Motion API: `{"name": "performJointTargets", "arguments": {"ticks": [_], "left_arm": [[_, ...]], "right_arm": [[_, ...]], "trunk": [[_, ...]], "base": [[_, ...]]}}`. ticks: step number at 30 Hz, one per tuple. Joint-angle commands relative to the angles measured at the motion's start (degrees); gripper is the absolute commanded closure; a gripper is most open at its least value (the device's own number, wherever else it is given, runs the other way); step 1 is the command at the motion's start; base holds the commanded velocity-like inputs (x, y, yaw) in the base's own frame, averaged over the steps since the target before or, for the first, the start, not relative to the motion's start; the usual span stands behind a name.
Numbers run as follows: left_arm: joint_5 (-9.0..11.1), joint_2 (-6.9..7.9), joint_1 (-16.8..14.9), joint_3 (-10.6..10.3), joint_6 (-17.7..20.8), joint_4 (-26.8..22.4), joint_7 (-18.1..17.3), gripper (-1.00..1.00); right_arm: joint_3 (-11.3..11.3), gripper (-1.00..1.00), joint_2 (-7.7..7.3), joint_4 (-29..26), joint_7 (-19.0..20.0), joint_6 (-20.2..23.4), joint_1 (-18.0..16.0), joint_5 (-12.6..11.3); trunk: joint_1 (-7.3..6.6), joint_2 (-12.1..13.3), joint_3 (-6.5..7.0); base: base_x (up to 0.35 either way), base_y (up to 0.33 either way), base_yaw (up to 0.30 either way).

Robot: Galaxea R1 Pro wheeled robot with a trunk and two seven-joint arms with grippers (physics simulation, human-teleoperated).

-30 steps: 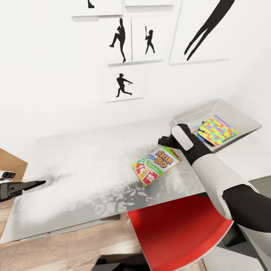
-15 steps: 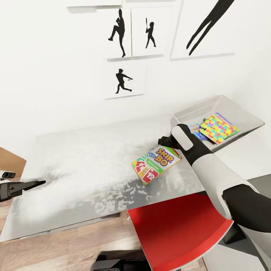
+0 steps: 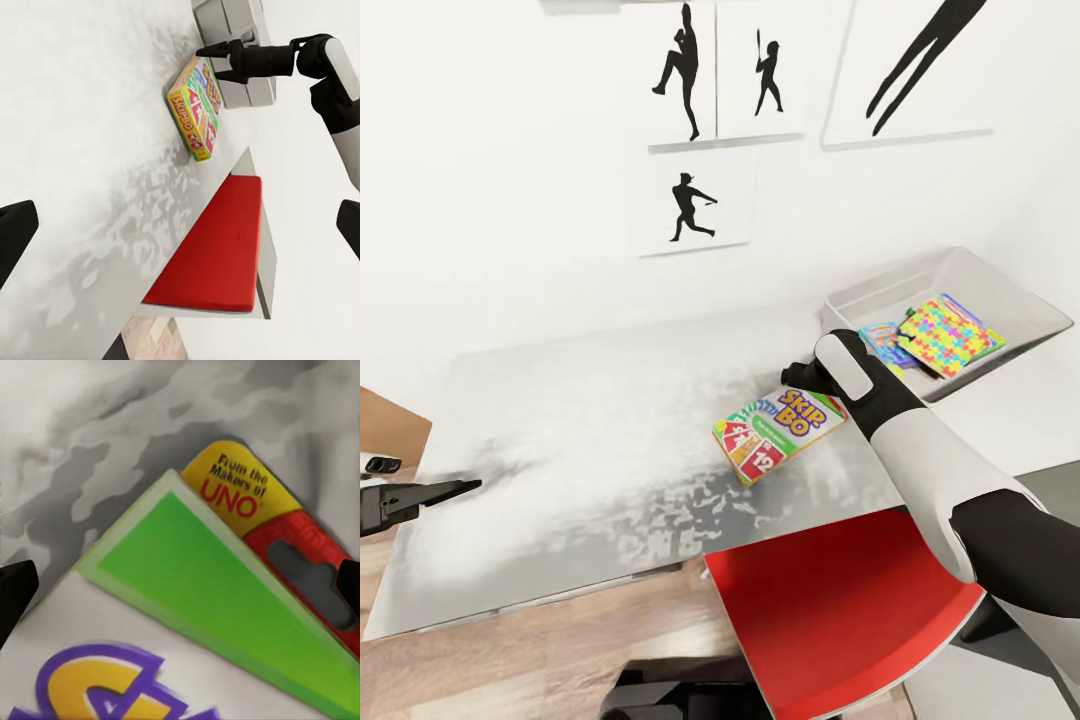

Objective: Put all the toys in the child's room - the three board games (two on the bed and one on the table), the two jigsaw puzzles on the table, and the tennis ball on the table - inside the toy box on the table in the child's room.

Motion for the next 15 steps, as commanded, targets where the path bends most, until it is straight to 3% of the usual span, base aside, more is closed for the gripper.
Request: {"name": "performJointTargets", "arguments": {"ticks": [1, 11, 15], "left_arm": [[0.0, 0.02, -0.04, -0.04, 0.61, -0.01, -0.21, -1.0], [0.0, 0.02, -0.04, -0.09, 0.61, -0.01, -0.21, -1.0], [0.0, 0.02, -0.04, -0.09, 0.61, 0.0, -0.21, -1.0]], "right_arm": [[0.16, -1.0, -0.02, -0.04, -0.53, -0.34, -0.02, -1.72], [0.24, -1.0, -0.01, -0.02, -0.49, -0.26, -0.02, -1.72], [0.24, -1.0, -0.02, 0.0, -0.51, -0.25, -0.02, -1.72]], "trunk": [[0.04, -0.08, -0.1], [0.04, -0.08, -0.13], [0.04, -0.08, -0.13]], "base": [[0.0, 0.009, 0.0], [-0.018, 0.008, 0.0], [-0.116, 0.139, 0.0]]}}
